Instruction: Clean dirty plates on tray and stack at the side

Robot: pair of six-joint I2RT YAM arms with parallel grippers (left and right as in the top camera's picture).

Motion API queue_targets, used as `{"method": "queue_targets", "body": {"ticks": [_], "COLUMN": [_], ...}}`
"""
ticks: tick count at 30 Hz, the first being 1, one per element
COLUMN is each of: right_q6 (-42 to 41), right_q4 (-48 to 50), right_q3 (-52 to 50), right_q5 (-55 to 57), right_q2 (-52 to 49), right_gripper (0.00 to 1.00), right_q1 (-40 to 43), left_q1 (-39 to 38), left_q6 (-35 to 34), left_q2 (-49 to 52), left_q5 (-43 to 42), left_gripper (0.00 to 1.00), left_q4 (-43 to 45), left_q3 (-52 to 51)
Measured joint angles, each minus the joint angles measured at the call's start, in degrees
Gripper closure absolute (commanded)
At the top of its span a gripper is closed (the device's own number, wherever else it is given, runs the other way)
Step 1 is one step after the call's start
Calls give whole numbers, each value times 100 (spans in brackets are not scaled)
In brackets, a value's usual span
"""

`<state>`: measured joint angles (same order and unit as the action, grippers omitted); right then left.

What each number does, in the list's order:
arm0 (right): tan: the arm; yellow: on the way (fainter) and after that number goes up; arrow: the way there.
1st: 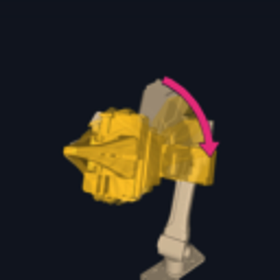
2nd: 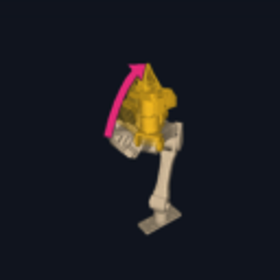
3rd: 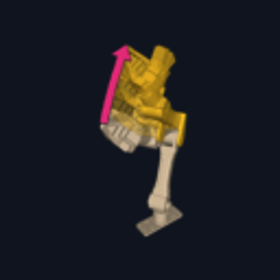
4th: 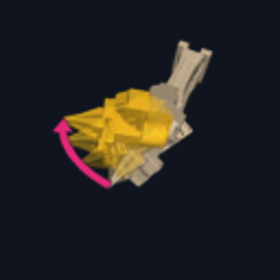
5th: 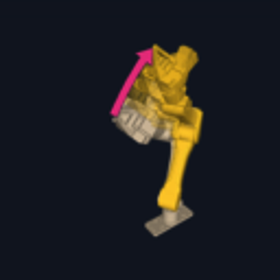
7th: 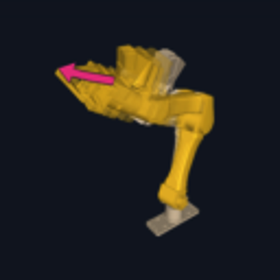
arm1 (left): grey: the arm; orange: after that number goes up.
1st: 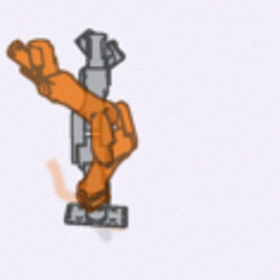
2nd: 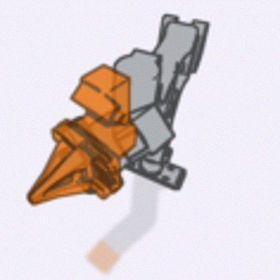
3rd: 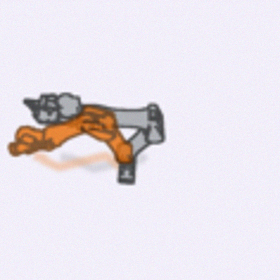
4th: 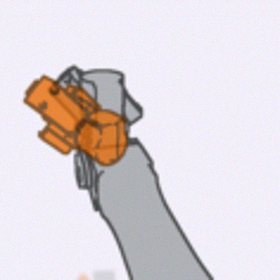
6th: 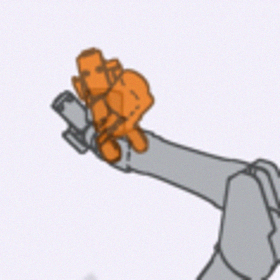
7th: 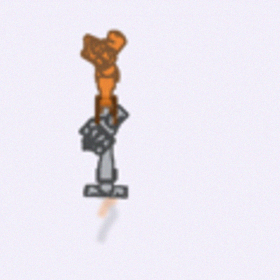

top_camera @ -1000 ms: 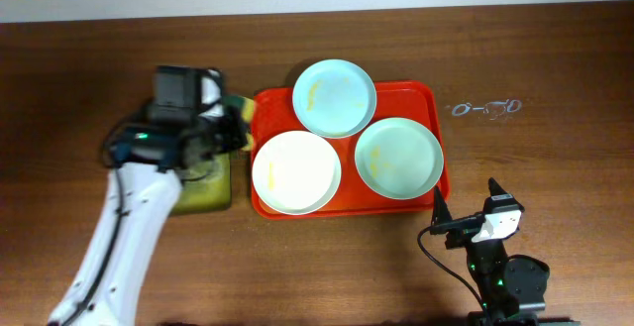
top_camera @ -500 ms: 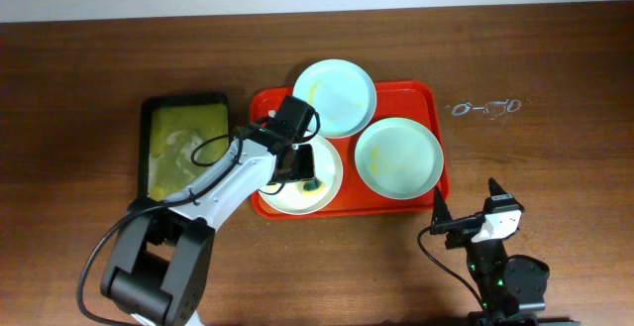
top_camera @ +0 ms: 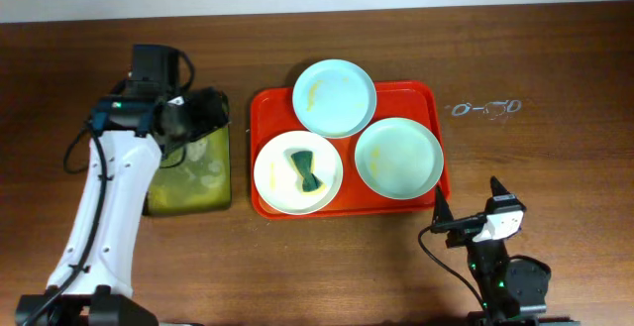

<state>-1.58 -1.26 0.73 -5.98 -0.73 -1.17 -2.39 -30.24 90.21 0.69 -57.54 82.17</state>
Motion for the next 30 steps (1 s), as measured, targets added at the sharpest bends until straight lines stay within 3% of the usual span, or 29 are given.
{"method": "queue_targets", "body": {"ticks": [4,8,10,12,14,16,19,22,24,25,27,29,30], "right_q6": [-260,-1113,-1259,-1228,-1008,-688,-356,-214,-192,-275,-494,-855,-994], "right_q4": [1161,4153,4538,3724,1878,-409,-2739,-3296,-2798,-2791,-3134,-3687,-4406], "right_q3": [-13,-4,168,669,1628,3182,5265,6548,6957,6981,6999,7038,7252], "right_q5": [-330,-1099,-1150,-1163,-1163,-1145,-1464,-2909,-4660,-4970,-4778,-3676,-2837], "right_q2": [-15,2,7,-13,-293,-1198,-3108,-5036,-6334,-6706,-7270,-7812,-8129], "right_gripper": [2,2,2,2,2,1,2,2,2,2,2,1,2], "right_q1": [0,0,0,0,0,0,0,2,-17,-57,-269,-739,-1014], "left_q1": [98,96,98,98,98,98,98,96,98,98,98,98,98], "left_q6": [0,0,0,0,0,0,0,0,0,0,0,0,0], "left_q2": [33,33,33,35,35,35,35,42,44,44,44,44,44], "left_q5": [44,42,44,44,44,50,44,46,48,46,44,46,46], "left_gripper": [1,1,1,1,1,1,1,1,1,1,1,1,1], "left_q4": [-13,-15,-11,-17,-11,9,-11,-26,-17,-13,-20,-22,-13], "left_q3": [0,0,0,0,0,0,-2,-4,-4,-4,-4,-4,-4]}}
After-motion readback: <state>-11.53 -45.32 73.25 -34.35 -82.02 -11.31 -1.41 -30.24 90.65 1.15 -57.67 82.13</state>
